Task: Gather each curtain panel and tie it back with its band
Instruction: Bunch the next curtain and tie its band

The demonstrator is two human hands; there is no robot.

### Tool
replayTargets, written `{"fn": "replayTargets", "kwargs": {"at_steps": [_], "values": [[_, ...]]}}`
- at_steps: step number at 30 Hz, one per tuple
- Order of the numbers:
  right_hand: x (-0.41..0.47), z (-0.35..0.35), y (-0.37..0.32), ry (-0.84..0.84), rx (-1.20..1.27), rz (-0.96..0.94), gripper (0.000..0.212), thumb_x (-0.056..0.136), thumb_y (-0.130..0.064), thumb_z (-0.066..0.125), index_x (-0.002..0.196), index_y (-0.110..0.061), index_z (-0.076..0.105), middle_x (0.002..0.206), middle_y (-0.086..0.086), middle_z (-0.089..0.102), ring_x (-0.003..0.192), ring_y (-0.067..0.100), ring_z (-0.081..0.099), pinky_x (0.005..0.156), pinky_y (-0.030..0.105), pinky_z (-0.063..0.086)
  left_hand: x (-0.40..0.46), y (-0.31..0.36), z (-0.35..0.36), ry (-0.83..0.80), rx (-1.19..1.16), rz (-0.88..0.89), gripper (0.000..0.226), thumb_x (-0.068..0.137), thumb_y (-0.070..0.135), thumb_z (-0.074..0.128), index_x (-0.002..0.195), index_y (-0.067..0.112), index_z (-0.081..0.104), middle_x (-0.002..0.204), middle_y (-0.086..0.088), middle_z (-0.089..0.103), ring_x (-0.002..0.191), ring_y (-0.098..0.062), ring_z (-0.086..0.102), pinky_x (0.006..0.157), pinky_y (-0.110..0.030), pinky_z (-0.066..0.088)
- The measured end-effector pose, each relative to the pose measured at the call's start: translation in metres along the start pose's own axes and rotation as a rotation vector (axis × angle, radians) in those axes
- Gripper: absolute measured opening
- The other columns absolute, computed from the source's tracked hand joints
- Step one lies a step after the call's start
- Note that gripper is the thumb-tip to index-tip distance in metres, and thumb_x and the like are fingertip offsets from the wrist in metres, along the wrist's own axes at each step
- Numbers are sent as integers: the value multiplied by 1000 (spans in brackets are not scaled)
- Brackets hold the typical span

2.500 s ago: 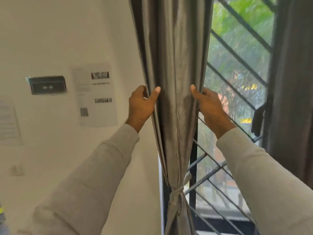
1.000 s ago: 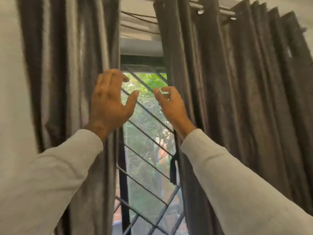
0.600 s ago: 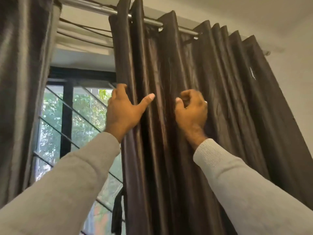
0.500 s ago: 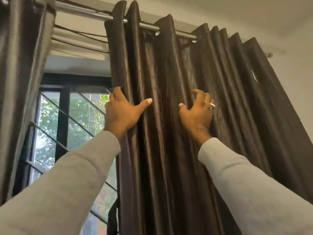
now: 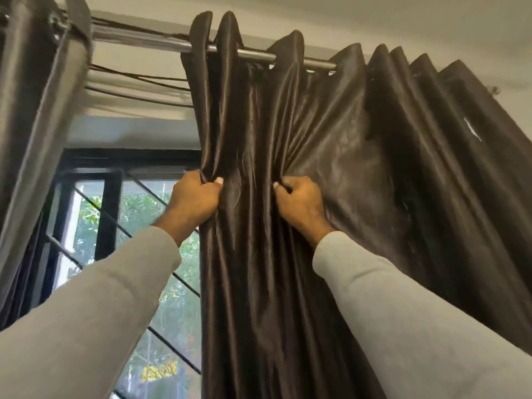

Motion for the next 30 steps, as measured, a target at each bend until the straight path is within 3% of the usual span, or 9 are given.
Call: {"fn": "replayTargets", "kwargs": {"at_steps": [4, 7, 10, 13, 15, 18, 21, 24, 30], "values": [[3, 35, -31, -186, 115, -99, 21, 97, -21, 58, 84, -11, 72, 82, 6, 74, 81, 30, 71, 82, 52, 61, 9, -2, 8, -3, -105, 87, 61, 85, 76, 66, 119, 26, 76, 110, -1, 80, 104, -25, 76, 100, -52, 61], [1, 39, -43, -488, 297, -89, 36, 100, -1, 55, 126, -17, 75, 115, 3, 78, 108, 18, 74, 98, 30, 60, 12, 1, 11, -86, -213, 29, 77, 72, 82, 78, 119, 21, 80, 107, -2, 83, 102, -24, 79, 98, -48, 63], [4, 16, -25, -633, 480, 24, 56, 96, 15, 53, 147, -8, 61, 131, 6, 72, 120, 20, 68, 106, 26, 54, 15, 3, 10, 50, -43, 58, 65, 68, 62, 92, 113, 16, 82, 104, -4, 83, 100, -25, 79, 95, -46, 63], [15, -21, 14, -677, 705, 131, 44, 97, 11, 55, 137, -3, 67, 126, 13, 73, 116, 31, 70, 106, 45, 54, 14, 8, 15, 160, 148, 5, 44, 84, 31, 89, 120, 9, 77, 111, -11, 77, 104, -33, 74, 92, -44, 61], [32, -45, 37, -551, 774, 156, 25, 102, -1, 58, 121, -2, 75, 114, 15, 77, 105, 29, 75, 96, 46, 62, 13, 13, 26, 184, 194, -16, 41, 88, 24, 85, 123, 6, 75, 114, -14, 75, 107, -35, 71, 89, -41, 57], [60, -81, 68, 55, 465, 44, 16, 100, -19, 64, 94, -14, 78, 85, 5, 79, 80, 23, 78, 74, 42, 65, 12, 21, 43, 236, 202, -19, 37, 90, 22, 82, 123, 4, 75, 112, -13, 73, 107, -34, 69, 86, -36, 50], [84, -109, 86, 429, -40, -89, 28, 89, -32, 69, 114, -20, 73, 115, 7, 70, 108, 30, 65, 98, 45, 54, 2, 28, 59, 254, -15, 34, 58, 87, 57, 84, 127, 16, 75, 115, -6, 78, 111, -31, 73, 97, -40, 57], [103, -115, 84, 220, 74, 37, 65, 88, -66, 59, 140, -27, 61, 139, 5, 62, 127, 31, 58, 112, 49, 47, -2, 27, 68, 108, -345, 15, 84, 75, 87, 71, 131, 24, 73, 114, -2, 80, 114, -30, 75, 106, -53, 57], [113, -54, 17, -328, 803, 171, 94, 75, -95, 55, 130, -21, 71, 130, -2, 72, 125, 19, 66, 118, 43, 46, -19, 45, 77, -240, -355, 54, 63, 86, 53, 86, 137, 18, 73, 131, -10, 77, 124, -32, 73, 113, -50, 51]]}}
Point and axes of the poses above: each hand's wrist, its own x-axis towards the middle knuckle, its own z-axis out of the palm, y = z × x, the point moved 2 cm from there along x, towards the middle knuckle
